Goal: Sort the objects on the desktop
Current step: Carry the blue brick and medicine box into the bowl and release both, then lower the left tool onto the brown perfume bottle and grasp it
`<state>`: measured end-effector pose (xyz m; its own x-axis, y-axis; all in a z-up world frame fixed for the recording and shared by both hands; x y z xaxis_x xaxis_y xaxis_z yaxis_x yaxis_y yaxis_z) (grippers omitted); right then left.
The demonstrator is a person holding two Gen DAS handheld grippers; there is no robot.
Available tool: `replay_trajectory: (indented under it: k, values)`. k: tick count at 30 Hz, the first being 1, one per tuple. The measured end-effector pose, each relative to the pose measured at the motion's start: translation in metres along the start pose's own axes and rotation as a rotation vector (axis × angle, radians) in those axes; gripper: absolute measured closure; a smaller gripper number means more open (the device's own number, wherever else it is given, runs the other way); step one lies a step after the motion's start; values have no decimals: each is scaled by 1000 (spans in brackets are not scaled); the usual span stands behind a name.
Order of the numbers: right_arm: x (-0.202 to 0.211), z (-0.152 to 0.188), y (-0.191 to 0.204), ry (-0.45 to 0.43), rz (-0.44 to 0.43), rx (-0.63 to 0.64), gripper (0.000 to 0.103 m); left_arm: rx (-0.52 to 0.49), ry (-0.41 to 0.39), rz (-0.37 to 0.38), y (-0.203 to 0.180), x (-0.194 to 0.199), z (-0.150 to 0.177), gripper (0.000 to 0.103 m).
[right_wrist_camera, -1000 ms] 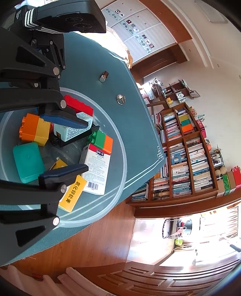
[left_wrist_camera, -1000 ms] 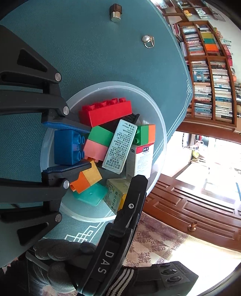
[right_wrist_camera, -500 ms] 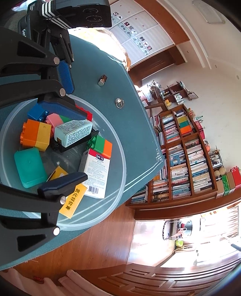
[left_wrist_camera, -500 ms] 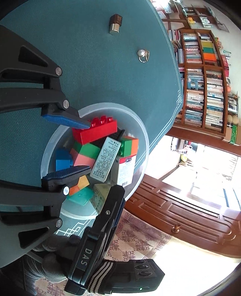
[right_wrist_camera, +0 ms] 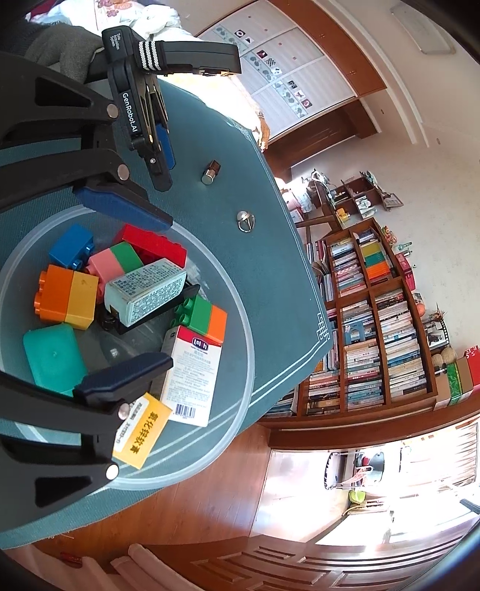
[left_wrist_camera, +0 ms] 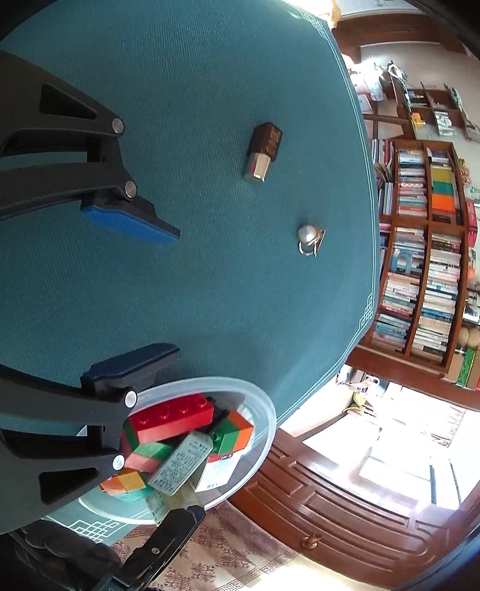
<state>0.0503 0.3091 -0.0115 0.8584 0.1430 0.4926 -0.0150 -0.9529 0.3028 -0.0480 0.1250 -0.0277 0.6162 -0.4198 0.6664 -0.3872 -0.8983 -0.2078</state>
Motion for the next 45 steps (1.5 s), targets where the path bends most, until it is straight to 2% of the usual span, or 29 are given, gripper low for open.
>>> replay_trajectory:
  k: [10,13,18,28,42,45]
  values:
    - [-8,-1,29,22,-53,51,26,86,-21,-114,58,-6,-19,41]
    - [-10,0,37,34,-68,68,25,72,-30,-151,69,-10,-27,31]
    - [-12,1,50,50,-92,96,24,12,-61,-200,81,-17,-38,21]
    - [-20,11,69,103,-127,132,24,-99,-45,-217,89,-44,-48,19]
    - [-28,15,89,233,-171,165,24,-100,-11,-204,96,-61,-48,19]
    - [-26,15,95,238,-157,204,24,-100,-15,-215,96,-61,-48,23]
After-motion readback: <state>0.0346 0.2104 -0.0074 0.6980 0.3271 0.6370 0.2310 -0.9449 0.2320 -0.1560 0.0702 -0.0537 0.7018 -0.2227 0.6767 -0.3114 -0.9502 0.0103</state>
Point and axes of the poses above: each gripper's, at about its wrist camera, not at the fingertips, and x roughly against the way its jaws point, y to its left, z to its underside, the point moved 6 cm from there along -x, roughly the way its jaws point, and after that the axes turned 7 degrees about -y, right-handed, at the moved point
